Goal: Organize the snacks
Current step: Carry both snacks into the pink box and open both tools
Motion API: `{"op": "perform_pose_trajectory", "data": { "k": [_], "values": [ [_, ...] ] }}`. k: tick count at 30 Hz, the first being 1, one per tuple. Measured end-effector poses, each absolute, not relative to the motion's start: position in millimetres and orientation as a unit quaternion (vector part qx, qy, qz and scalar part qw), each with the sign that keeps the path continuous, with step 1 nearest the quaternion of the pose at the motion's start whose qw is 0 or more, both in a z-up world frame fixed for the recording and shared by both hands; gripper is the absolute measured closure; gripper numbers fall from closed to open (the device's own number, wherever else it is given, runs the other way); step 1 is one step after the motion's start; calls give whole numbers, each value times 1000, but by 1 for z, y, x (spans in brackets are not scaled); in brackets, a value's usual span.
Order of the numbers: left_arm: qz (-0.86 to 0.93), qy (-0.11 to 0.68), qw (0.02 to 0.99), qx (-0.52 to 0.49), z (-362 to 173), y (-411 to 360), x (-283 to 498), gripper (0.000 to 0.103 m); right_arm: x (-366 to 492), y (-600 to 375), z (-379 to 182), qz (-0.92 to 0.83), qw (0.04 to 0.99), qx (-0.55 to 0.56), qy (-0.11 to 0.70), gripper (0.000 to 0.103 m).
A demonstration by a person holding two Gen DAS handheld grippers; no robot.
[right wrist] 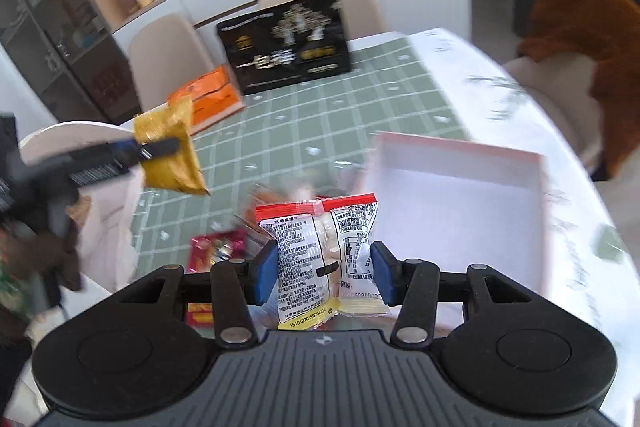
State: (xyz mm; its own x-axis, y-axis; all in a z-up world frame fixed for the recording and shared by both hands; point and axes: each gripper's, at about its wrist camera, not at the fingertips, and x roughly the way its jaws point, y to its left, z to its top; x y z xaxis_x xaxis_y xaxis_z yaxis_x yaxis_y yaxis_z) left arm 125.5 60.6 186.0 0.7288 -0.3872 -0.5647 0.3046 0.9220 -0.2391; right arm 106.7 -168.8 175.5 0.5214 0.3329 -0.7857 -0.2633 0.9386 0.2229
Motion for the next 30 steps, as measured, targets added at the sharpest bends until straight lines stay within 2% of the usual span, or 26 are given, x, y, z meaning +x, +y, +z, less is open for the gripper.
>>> {"op": "perform_pose_trajectory", "data": {
  "k": [4, 10, 15, 19, 26, 30],
  "values": [
    [-256, 328, 905, -89, 195, 2, 150, 59, 85, -197, 176, 124, 886, 20, 446, 54],
    [-280, 394, 860, -164, 149, -46, 195, 56, 89, -218, 171, 66, 899, 40, 430, 53],
    [-259, 408, 861, -158, 126, -25, 182, 56, 118, -228, 150, 33, 901, 71, 426, 52],
    [-218, 416, 868, -161, 110, 18, 162, 56, 136, -226, 127, 20, 891, 84, 445, 43],
    [-108, 431, 875, -193, 72, 77, 111, 57, 97, -216, 108, 54, 894, 57, 441, 43],
    [-88, 438, 874, -190, 56, 83, 81, 57, 67, -187, 95, 122, 886, 28, 447, 33]
  ]
}}
